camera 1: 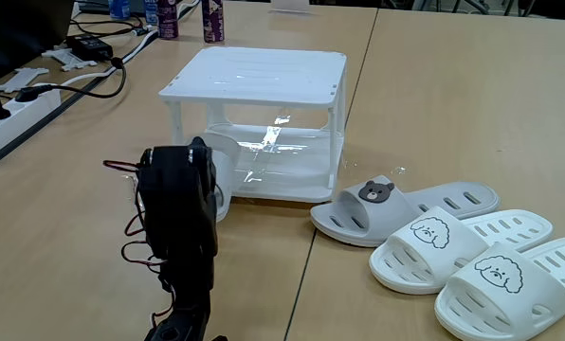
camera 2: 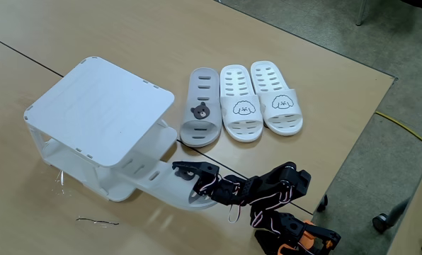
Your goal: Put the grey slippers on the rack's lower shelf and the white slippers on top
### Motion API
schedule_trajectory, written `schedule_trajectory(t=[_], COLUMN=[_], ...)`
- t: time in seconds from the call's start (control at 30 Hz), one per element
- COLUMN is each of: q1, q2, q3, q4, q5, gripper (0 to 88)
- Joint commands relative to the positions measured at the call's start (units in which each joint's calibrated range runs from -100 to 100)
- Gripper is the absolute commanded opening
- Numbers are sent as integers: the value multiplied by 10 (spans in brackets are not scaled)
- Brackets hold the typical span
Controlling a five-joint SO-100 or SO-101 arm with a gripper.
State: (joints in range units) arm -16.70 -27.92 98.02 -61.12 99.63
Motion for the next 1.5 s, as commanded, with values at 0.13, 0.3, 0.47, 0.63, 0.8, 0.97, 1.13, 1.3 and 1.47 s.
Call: schedule_trajectory(t=[0.13,0.3,0.47,0.63,0.8,0.97,1.13,1.3,1.47], q1=[8,8,3,3,6,16,36,36,35], q2=[89,227,362,488,592,703,795,811,802], q3=[-127,-300,-457,-639,-909,-1147,-1320,-1337,-1305], q4=[-2,-1,-1,47,213,323,378,380,379], q5=[4,4,4,4,4,4,4,4,4], gripper=[7,7,7,7,7,7,7,8,261])
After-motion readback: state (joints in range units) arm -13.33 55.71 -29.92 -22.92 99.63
